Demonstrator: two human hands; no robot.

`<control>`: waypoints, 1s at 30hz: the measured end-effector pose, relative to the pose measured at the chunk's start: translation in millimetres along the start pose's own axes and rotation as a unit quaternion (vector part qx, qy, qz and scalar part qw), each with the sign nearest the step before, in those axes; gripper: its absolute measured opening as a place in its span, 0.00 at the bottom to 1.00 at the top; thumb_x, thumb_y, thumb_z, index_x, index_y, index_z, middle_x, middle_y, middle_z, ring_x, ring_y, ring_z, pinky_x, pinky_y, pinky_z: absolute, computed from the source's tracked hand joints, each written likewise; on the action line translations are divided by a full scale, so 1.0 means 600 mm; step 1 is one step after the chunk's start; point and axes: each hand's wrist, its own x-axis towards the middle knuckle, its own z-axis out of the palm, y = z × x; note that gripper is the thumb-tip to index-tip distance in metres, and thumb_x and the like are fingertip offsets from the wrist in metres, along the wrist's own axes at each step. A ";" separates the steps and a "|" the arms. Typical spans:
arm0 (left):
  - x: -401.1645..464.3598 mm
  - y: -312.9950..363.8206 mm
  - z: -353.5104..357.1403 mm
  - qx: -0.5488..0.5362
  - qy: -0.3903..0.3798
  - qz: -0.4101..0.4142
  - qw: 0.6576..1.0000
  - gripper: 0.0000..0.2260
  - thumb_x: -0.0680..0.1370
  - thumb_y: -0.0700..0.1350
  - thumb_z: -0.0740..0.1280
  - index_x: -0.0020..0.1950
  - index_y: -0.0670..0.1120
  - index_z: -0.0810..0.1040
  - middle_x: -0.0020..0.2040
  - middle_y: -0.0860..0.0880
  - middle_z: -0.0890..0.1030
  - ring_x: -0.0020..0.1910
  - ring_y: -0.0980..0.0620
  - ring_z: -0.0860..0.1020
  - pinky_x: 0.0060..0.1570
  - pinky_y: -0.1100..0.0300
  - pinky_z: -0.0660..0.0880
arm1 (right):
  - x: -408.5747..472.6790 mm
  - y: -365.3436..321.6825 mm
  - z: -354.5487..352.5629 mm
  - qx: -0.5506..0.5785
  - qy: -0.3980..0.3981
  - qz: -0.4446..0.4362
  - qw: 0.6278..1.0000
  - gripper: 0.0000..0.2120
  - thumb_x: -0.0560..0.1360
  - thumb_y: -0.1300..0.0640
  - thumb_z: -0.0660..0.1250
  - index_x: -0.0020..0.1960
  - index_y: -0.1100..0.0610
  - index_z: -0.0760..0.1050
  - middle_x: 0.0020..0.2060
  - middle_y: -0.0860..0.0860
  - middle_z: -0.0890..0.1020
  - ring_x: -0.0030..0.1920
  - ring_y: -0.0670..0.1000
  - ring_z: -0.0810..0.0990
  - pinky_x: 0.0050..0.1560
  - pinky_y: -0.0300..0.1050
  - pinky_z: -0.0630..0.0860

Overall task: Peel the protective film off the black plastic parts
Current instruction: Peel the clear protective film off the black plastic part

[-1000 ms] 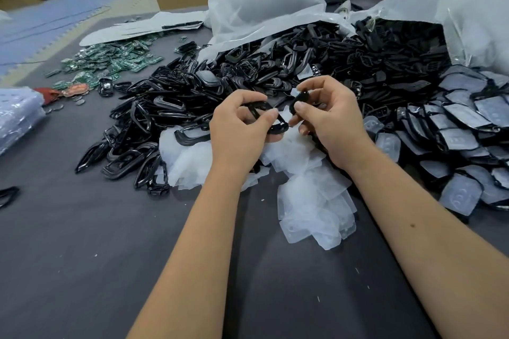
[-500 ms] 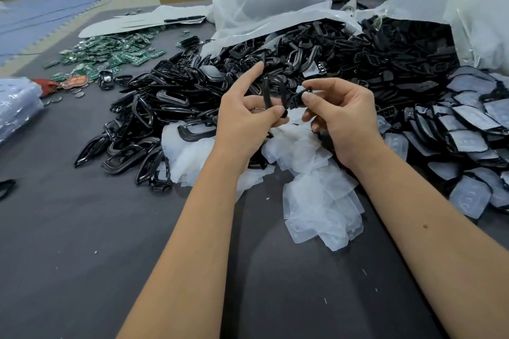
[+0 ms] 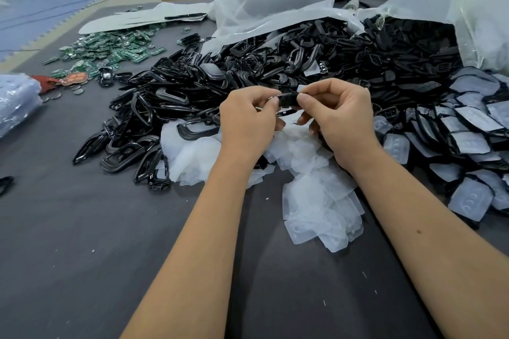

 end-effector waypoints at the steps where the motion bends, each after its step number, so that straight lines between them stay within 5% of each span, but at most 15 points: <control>1: 0.000 0.001 0.002 -0.016 -0.008 -0.017 1.000 0.10 0.81 0.36 0.66 0.54 0.44 0.86 0.44 0.47 0.86 0.33 0.52 0.85 0.40 0.55 0.84 | 0.000 0.000 0.000 -0.005 -0.001 -0.002 1.000 0.02 0.76 0.62 0.76 0.47 0.59 0.84 0.34 0.52 0.86 0.31 0.50 0.84 0.27 0.40 0.75; 11: -0.002 0.002 0.004 -0.132 -0.043 -0.073 0.988 0.13 0.83 0.33 0.61 0.56 0.40 0.86 0.49 0.43 0.85 0.36 0.51 0.85 0.52 0.45 0.84 | 0.000 0.001 0.000 -0.021 -0.012 0.003 1.000 0.01 0.76 0.64 0.76 0.47 0.61 0.85 0.30 0.48 0.83 0.26 0.46 0.77 0.27 0.39 0.75; 17: 0.001 -0.004 0.003 -0.148 -0.045 -0.078 0.985 0.14 0.83 0.33 0.61 0.52 0.42 0.87 0.49 0.41 0.86 0.37 0.49 0.85 0.47 0.52 0.84 | 0.000 0.002 0.000 -0.034 -0.014 -0.004 0.999 0.01 0.76 0.64 0.76 0.47 0.61 0.85 0.29 0.48 0.82 0.26 0.47 0.76 0.27 0.41 0.74; 30: 0.001 -0.010 0.007 -0.139 -0.068 -0.054 0.986 0.09 0.81 0.34 0.68 0.57 0.41 0.86 0.41 0.47 0.87 0.35 0.53 0.83 0.38 0.66 0.78 | 0.000 0.001 0.006 -0.135 0.008 -0.033 0.990 0.06 0.73 0.56 0.80 0.44 0.56 0.85 0.34 0.48 0.86 0.32 0.43 0.82 0.35 0.37 0.76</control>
